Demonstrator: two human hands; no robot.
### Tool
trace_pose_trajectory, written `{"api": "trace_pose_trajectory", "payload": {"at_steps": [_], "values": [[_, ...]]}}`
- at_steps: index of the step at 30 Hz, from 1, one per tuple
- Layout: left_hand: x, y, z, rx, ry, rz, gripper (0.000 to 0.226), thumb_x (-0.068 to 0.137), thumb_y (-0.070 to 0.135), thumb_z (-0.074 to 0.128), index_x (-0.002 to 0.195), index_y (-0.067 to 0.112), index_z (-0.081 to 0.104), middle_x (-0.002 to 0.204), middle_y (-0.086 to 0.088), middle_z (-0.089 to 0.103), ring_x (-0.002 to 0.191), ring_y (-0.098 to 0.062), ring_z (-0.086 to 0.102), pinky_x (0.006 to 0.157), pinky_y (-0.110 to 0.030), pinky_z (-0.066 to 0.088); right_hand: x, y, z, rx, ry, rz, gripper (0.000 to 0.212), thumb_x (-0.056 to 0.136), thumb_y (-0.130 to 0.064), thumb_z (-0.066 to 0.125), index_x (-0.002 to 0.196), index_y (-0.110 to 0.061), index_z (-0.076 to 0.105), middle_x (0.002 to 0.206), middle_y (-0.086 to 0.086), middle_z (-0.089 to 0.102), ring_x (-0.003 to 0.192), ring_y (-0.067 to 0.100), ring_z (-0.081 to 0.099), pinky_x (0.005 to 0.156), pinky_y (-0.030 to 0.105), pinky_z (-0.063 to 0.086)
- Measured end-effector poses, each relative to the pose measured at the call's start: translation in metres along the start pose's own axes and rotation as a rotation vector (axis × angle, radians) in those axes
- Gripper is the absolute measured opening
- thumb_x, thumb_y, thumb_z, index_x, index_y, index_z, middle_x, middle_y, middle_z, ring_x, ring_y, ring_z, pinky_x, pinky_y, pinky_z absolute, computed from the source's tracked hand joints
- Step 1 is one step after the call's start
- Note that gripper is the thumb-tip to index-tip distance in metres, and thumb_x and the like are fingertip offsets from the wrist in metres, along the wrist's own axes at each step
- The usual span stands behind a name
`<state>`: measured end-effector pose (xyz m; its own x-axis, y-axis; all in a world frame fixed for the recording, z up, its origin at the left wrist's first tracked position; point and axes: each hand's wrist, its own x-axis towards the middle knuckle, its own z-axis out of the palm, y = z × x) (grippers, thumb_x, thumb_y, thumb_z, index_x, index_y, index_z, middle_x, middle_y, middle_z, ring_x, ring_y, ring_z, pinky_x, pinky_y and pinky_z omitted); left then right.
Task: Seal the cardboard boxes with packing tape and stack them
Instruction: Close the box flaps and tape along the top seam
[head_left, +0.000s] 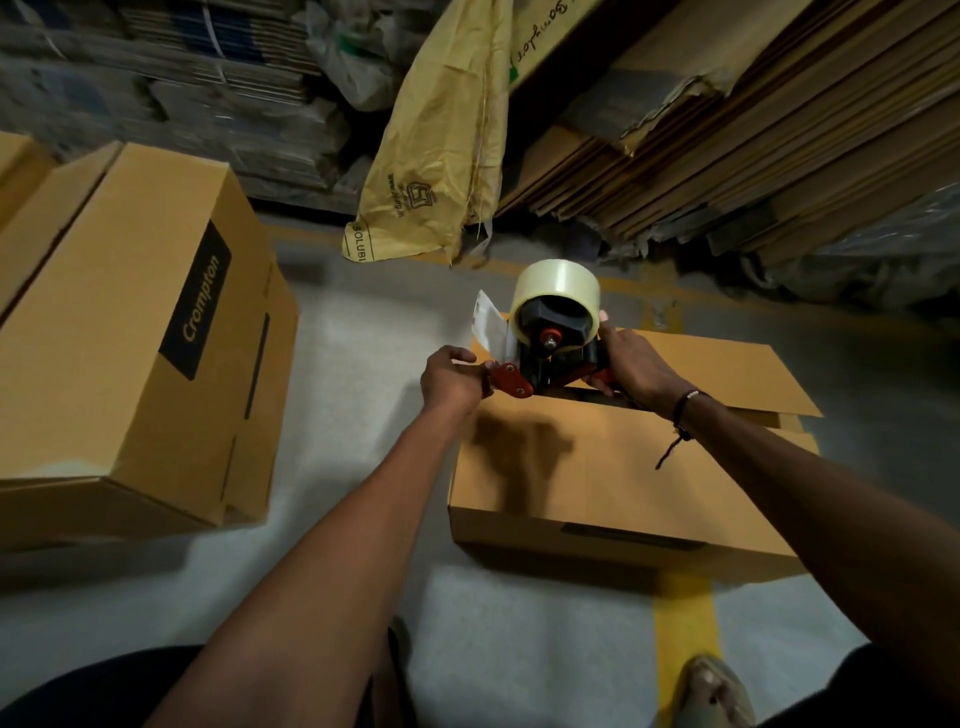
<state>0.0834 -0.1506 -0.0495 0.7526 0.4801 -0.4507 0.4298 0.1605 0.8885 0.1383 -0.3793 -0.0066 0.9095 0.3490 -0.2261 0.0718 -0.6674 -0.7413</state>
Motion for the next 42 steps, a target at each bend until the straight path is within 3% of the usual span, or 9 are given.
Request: {"api": "trace_pose_trajectory", "payload": {"at_steps": [10, 13, 15, 18, 23, 28, 32, 36, 42], "values": [[0.03, -0.024, 0.002, 0.183, 0.233, 0.192, 0.02, 0.096, -0.001, 0.064, 0.105, 0.014, 0.055, 0.106, -0.007, 0.063, 0.091, -0.021, 0.062, 0.076, -0.03, 0.053, 0.033, 0.037, -0.001, 0.01, 0.03, -0.059, 0.091, 0.106, -0.064, 0.008, 0.06, -0.007, 0.061, 0.057, 0.011, 0.067, 0.049, 0.019, 0.055, 0.069, 0.039, 0.047], [0.043, -0.036, -0.007, 0.305, 0.185, 0.294, 0.019, 0.095, -0.002, 0.065, 0.102, 0.013, 0.054, 0.089, 0.003, 0.056, 0.084, -0.017, 0.057, 0.059, -0.014, 0.042, 0.035, 0.057, -0.004, -0.047, 0.03, -0.027, 0.042, 0.112, -0.03, 0.036, 0.105, 0.0, 0.064, 0.062, 0.006, 0.067, 0.053, 0.015, 0.055, 0.059, 0.023, 0.037], [0.048, -0.042, -0.007, 0.348, 0.19, 0.329, 0.018, 0.096, -0.002, 0.064, 0.1, 0.012, 0.054, 0.082, 0.006, 0.051, 0.082, -0.018, 0.056, 0.058, -0.012, 0.042, 0.037, 0.069, -0.004, 0.084, 0.012, 0.015, 0.015, 0.104, -0.015, 0.052, 0.107, -0.003, 0.061, 0.067, 0.007, 0.066, 0.058, 0.016, 0.053, 0.062, 0.025, 0.037], [0.06, -0.046, -0.005, 0.308, 0.159, 0.345, 0.02, 0.098, -0.007, 0.056, 0.097, 0.013, 0.053, 0.083, 0.002, 0.055, 0.087, -0.021, 0.067, 0.072, -0.03, 0.057, 0.04, 0.074, -0.002, 0.253, -0.198, 0.041, 0.031, 0.086, -0.034, 0.062, 0.076, -0.005, 0.062, 0.069, 0.009, 0.06, 0.065, 0.021, 0.052, 0.056, 0.022, 0.043], [0.072, -0.052, -0.003, 0.4, 0.145, 0.421, 0.013, 0.101, -0.005, 0.054, 0.099, 0.007, 0.055, 0.09, -0.002, 0.059, 0.083, -0.009, 0.065, 0.056, -0.015, 0.048, 0.051, 0.099, 0.001, -0.046, -0.306, -0.095, 0.067, 0.061, -0.049, 0.072, 0.119, -0.015, 0.067, 0.113, 0.002, 0.066, 0.096, 0.013, 0.062, 0.08, 0.031, 0.05], [0.082, -0.064, -0.002, 0.37, 0.113, 0.399, 0.015, 0.102, -0.005, 0.054, 0.1, 0.01, 0.053, 0.098, -0.008, 0.064, 0.093, -0.009, 0.071, 0.063, -0.018, 0.053, 0.058, 0.112, 0.014, -0.181, -0.264, -0.12, 0.054, 0.062, -0.047, 0.094, 0.109, -0.032, 0.072, 0.108, -0.013, 0.073, 0.102, 0.012, 0.067, 0.09, 0.037, 0.056], [0.091, -0.069, -0.006, 0.357, 0.11, 0.386, 0.021, 0.099, -0.01, 0.051, 0.098, 0.011, 0.051, 0.101, -0.016, 0.065, 0.097, -0.02, 0.073, 0.078, -0.039, 0.059, 0.063, 0.112, 0.025, -0.191, -0.206, -0.153, 0.032, 0.081, -0.031, 0.086, 0.11, -0.023, 0.073, 0.107, -0.006, 0.073, 0.1, 0.017, 0.066, 0.09, 0.043, 0.055], [0.099, -0.071, -0.009, 0.335, 0.112, 0.369, 0.027, 0.098, -0.014, 0.043, 0.097, 0.012, 0.049, 0.095, -0.009, 0.056, 0.097, -0.022, 0.074, 0.074, -0.027, 0.056, 0.068, 0.114, 0.036, -0.261, -0.142, -0.194, 0.031, 0.087, -0.034, 0.08, 0.113, -0.021, 0.073, 0.108, -0.002, 0.074, 0.096, 0.02, 0.067, 0.076, 0.034, 0.048], [0.104, -0.082, -0.01, 0.35, 0.11, 0.338, 0.026, 0.097, -0.013, 0.039, 0.097, 0.012, 0.047, 0.097, -0.013, 0.056, 0.096, -0.031, 0.072, 0.083, -0.041, 0.06, 0.066, 0.111, 0.047, -0.403, -0.015, -0.24, 0.022, 0.085, -0.036, 0.074, 0.104, -0.025, 0.072, 0.101, 0.003, 0.076, 0.088, 0.03, 0.066, 0.068, 0.038, 0.046]]}}
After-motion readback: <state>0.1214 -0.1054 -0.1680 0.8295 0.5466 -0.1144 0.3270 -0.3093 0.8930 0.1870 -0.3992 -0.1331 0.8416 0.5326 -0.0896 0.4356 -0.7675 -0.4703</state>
